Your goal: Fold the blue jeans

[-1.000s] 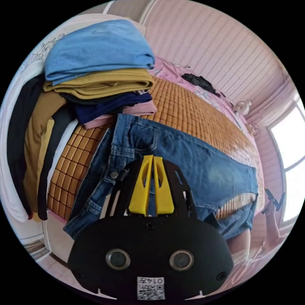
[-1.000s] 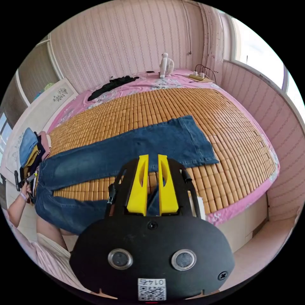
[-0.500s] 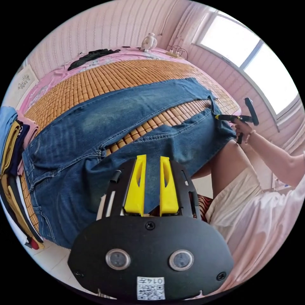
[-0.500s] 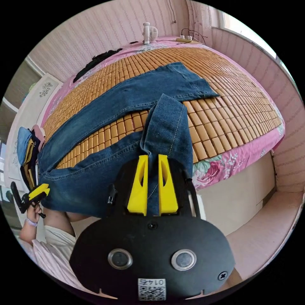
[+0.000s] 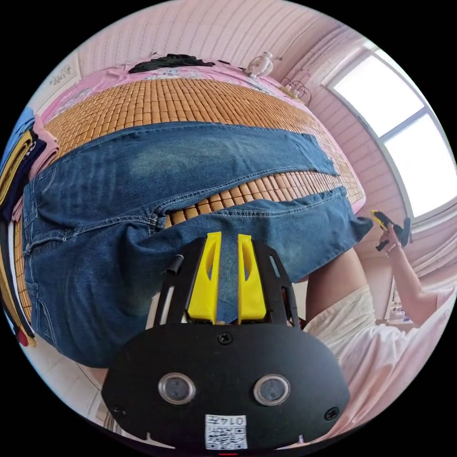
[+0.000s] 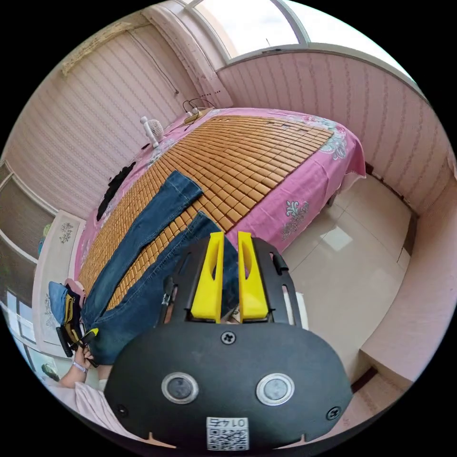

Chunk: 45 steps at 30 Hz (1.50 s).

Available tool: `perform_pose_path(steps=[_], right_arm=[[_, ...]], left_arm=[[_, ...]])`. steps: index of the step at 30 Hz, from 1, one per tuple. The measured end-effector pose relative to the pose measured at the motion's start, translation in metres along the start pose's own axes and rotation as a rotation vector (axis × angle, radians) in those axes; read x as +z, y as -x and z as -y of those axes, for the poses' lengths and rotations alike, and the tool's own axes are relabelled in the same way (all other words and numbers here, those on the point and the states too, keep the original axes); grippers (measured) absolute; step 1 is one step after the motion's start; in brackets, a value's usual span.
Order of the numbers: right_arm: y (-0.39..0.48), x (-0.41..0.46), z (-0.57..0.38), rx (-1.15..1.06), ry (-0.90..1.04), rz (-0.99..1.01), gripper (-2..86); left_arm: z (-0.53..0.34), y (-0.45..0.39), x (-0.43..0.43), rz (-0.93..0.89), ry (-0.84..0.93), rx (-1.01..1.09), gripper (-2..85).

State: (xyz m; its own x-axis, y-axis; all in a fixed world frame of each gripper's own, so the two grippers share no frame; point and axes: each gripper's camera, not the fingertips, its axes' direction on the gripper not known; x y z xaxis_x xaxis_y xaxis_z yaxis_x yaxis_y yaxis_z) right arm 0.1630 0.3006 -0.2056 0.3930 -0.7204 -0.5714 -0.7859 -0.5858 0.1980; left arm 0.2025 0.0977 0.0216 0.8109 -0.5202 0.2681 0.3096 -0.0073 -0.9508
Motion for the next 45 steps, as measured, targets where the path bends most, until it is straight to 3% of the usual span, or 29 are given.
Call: perform_pose_path(steps=[3,8,13,15,16,21,24,30,35,41,45], right_arm=[[-0.009,0.003,-0.030,0.040,0.005,0.018,15.0],[-0.030,0.026,-0.080,0.237,0.081,0.099,18.7],[-0.040,0.055,-0.105,0.407,0.193,0.268,17.6],[-0.029,0.065,-0.097,0.417,0.272,0.316,13.4],[-0.023,0.063,-0.091,0.391,0.290,0.302,13.0],[0.120,0.027,-0.045,-0.327,0.247,-0.253,13.6],[0.171,0.018,-0.045,-0.474,0.241,-0.282,14.9],[0.243,0.016,-0.072,-0.738,0.180,-0.425,14.8],[0.257,0.027,-0.086,-0.796,0.204,-0.453,14.7],[0.252,0.034,-0.091,-0.798,0.227,-0.437,14.7],[0.239,0.039,-0.088,-0.783,0.245,-0.431,14.8]], left_arm=[[-0.018,0.022,-0.020,0.017,-0.028,-0.039,6.4],[-0.071,0.082,-0.076,0.024,-0.167,-0.209,7.6],[-0.173,0.177,-0.134,0.024,-0.312,-0.557,8.8],[-0.208,0.200,-0.149,0.041,-0.349,-0.642,9.8],[-0.229,0.214,-0.157,0.065,-0.368,-0.696,10.6],[-0.287,0.251,-0.164,0.124,-0.333,-0.814,12.6],[-0.305,0.263,-0.159,0.148,-0.298,-0.828,13.3],[-0.335,0.299,-0.144,-0.061,-0.368,-0.967,16.1],[-0.331,0.319,-0.135,-0.154,-0.325,-0.943,13.9],[-0.339,0.340,-0.127,-0.241,-0.346,-0.993,4.9],[-0.331,0.338,-0.136,-0.138,-0.276,-0.880,0.7]])
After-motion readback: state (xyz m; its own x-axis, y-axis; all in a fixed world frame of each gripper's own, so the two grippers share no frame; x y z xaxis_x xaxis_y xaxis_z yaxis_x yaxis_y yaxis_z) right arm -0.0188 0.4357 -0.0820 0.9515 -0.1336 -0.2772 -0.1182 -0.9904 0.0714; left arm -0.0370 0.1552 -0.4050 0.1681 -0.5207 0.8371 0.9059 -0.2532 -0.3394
